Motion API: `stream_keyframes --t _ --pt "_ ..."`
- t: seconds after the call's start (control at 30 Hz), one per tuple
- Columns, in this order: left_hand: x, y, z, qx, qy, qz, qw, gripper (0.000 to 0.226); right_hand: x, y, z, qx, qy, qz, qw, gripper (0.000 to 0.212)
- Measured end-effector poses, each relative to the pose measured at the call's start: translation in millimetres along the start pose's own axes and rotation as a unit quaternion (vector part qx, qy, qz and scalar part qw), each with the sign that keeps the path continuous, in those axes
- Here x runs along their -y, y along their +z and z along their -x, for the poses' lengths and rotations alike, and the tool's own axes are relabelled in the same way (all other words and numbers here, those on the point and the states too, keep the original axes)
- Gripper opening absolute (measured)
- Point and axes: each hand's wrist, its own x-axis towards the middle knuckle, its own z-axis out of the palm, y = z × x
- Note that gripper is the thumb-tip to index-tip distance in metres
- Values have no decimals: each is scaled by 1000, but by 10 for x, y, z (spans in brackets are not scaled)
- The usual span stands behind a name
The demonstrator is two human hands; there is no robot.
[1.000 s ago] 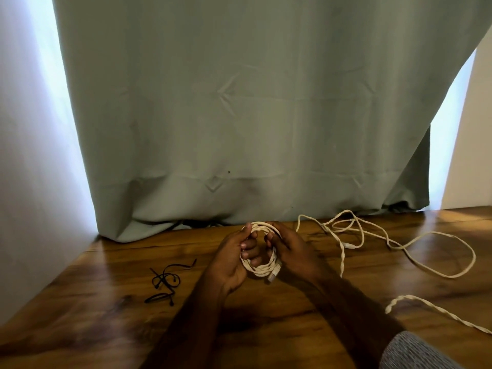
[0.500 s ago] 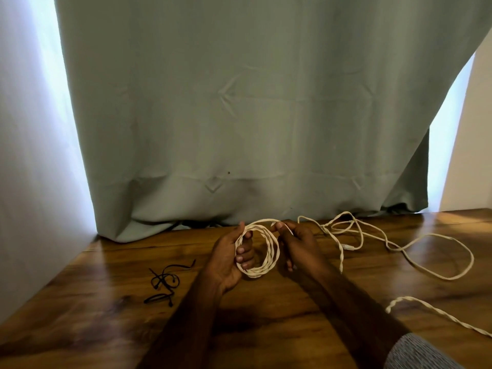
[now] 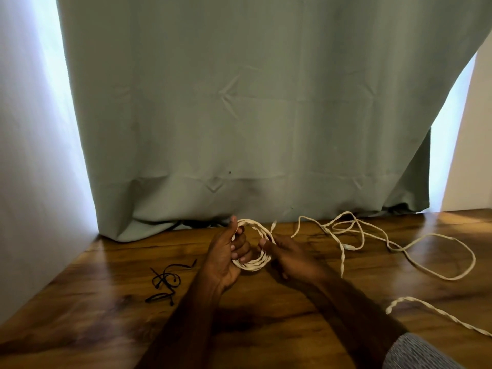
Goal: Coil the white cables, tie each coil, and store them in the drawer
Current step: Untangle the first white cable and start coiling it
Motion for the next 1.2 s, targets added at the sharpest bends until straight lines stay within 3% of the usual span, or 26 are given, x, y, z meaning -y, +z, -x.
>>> stream_keyframes --t 0.1,0.3,0.4,0.57,0.73,0.87,0.97,1.07,1.2 --pt "21 -39 6 10 -3 -30 999 37 -50 15 -29 -20 16 45 999 30" --pt "-45 -22 53 87 -46 23 995 41 -35 101 -80 -35 -51 -128 990 24" --pt "-32 -23 61 82 -59 24 995 36 -29 99 -96 -51 -73 -102 991 25" --pt "2 -52 60 72 -59 -17 996 31 -25 50 -75 -73 -63 40 995 27" --pt "4 46 58 13 -56 0 998 27 44 54 24 -97 -76 161 979 31" --pt "10 91 21 -86 -47 -54 994 47 -21 152 -30 -97 -103 191 971 28" --pt "12 49 -40 -145 -25 -127 981 49 -92 161 -71 -82 -108 141 981 23" --pt "30 59 -40 -147 -18 -145 978 49 -52 144 -64 -78 -82 50 992 17" --pt "60 145 -3 -135 -17 -178 975 47 -71 83 -87 -112 -48 67 990 20"
